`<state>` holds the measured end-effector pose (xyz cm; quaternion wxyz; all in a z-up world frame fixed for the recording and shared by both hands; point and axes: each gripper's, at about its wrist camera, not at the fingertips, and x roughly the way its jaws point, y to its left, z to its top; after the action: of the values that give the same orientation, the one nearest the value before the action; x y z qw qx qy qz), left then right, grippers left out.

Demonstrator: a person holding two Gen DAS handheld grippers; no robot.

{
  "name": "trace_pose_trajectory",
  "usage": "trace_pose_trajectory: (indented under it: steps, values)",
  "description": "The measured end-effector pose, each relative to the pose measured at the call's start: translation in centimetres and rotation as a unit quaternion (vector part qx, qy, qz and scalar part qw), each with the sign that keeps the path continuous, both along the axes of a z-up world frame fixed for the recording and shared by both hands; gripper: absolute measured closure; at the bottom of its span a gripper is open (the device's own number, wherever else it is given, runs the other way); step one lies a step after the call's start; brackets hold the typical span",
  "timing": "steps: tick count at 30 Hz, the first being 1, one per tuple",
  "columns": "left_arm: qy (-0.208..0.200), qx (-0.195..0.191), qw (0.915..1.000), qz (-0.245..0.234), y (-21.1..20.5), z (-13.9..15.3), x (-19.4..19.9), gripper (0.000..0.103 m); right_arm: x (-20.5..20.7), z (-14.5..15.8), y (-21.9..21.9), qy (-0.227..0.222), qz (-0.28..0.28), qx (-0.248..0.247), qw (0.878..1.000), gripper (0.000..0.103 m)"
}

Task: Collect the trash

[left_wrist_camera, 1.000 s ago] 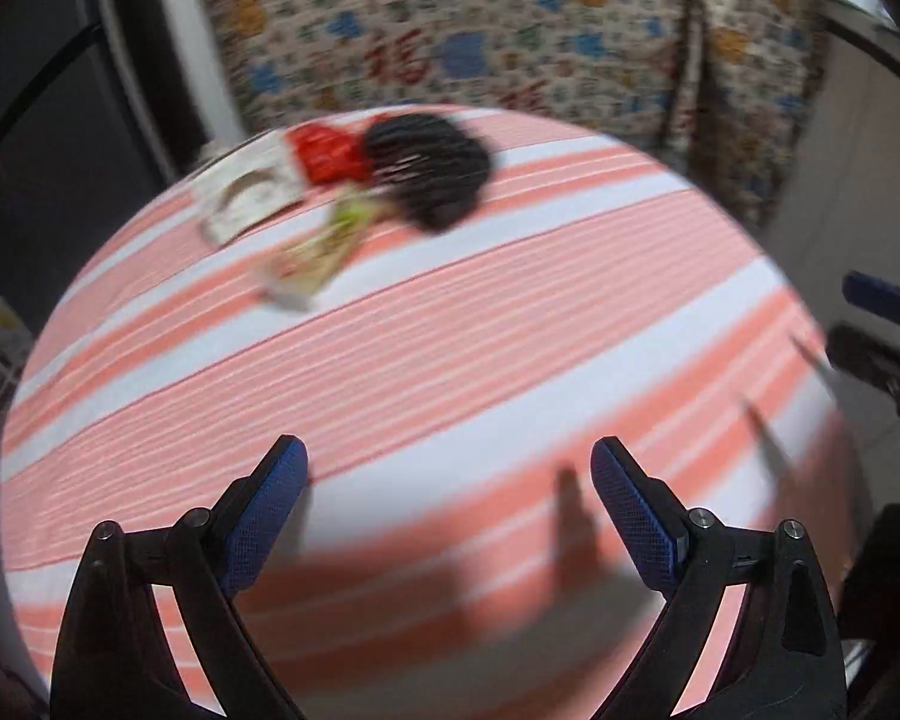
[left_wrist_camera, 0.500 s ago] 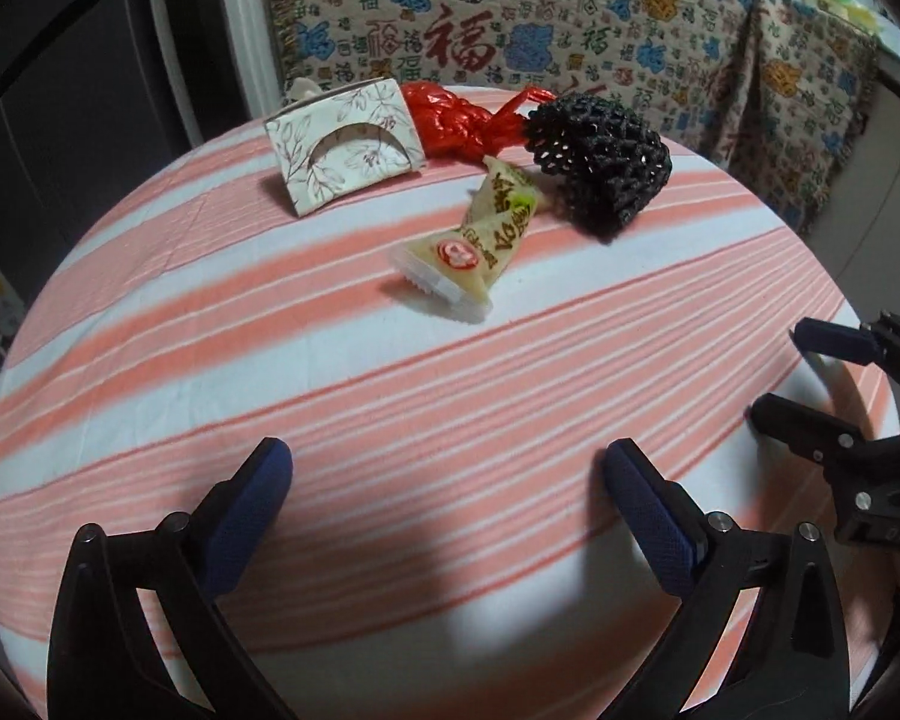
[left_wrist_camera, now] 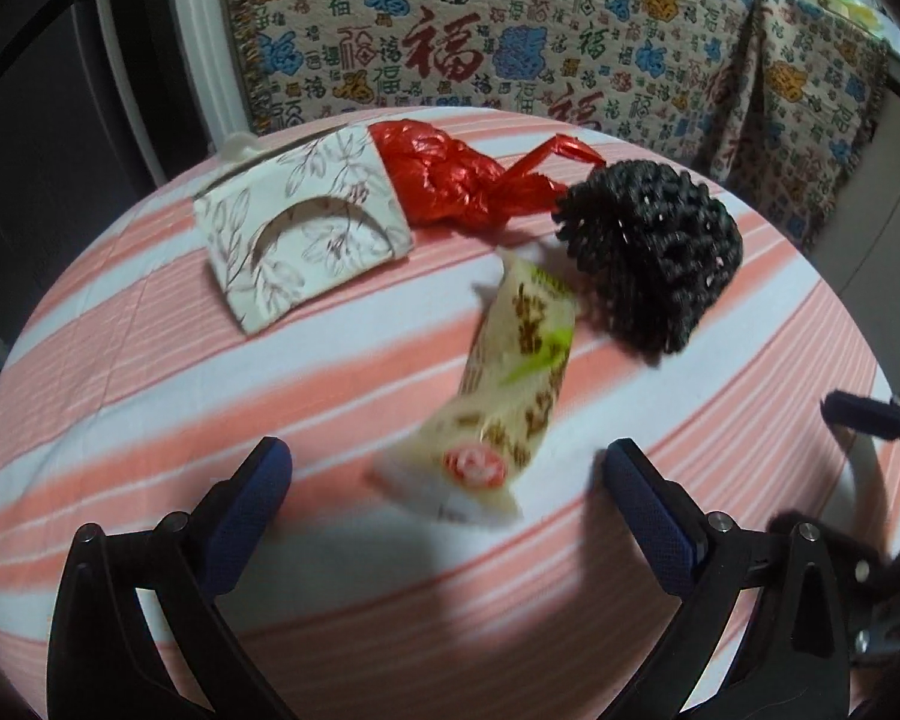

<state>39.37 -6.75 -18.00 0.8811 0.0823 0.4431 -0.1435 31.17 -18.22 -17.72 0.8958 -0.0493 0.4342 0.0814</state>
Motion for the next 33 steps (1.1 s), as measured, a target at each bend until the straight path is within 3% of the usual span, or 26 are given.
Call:
trace_pose_trajectory:
  steps: [3, 5, 7, 10, 15, 19, 27, 33]
  values:
    - [-0.003, 0.0, 1.0, -0.008, -0.6, 0.1, 0.9, 0.005, 0.0, 0.0, 0.0, 0.0, 0.0, 0.001, 1.0, 0.023]
    - [-0.013, -0.006, 0.9997, -0.018, -0.8, 0.4, 0.7, 0.021, 0.0, 0.0, 0.0, 0.0, 0.0, 0.001, 1.0, 0.023]
    - [-0.024, -0.007, 0.9993, -0.028, -1.0, 0.7, 0.3, 0.051, 0.0, 0.0, 0.0, 0.0, -0.001, 0.001, 1.0, 0.023]
    - [-0.032, -0.005, 0.999, -0.032, -1.1, 0.9, 0.0, 0.077, 0.0, 0.0, 0.1, 0.0, -0.001, 0.001, 1.0, 0.023]
    - [-0.029, -0.012, 0.9994, -0.012, 0.2, 1.0, -1.1, 0.079, 0.0, 0.0, 0.1, 0.001, -0.001, 0.004, 1.0, 0.022]
    - [-0.026, -0.014, 0.9995, 0.013, 2.5, 0.9, -3.7, 0.079, 0.6, -0.1, 0.3, 0.004, 0.013, 0.003, 1.0, 0.016]
    - [-0.024, -0.01, 0.9986, 0.046, 5.8, 0.9, -8.8, 0.079, 5.9, 0.2, 0.9, 0.011, 0.024, -0.001, 1.0, 0.014]
    - [-0.02, -0.02, 0.9977, 0.061, 6.6, 1.0, -9.9, 0.079, 8.4, 2.9, 2.2, -0.047, 0.026, 0.009, 0.999, 0.015]
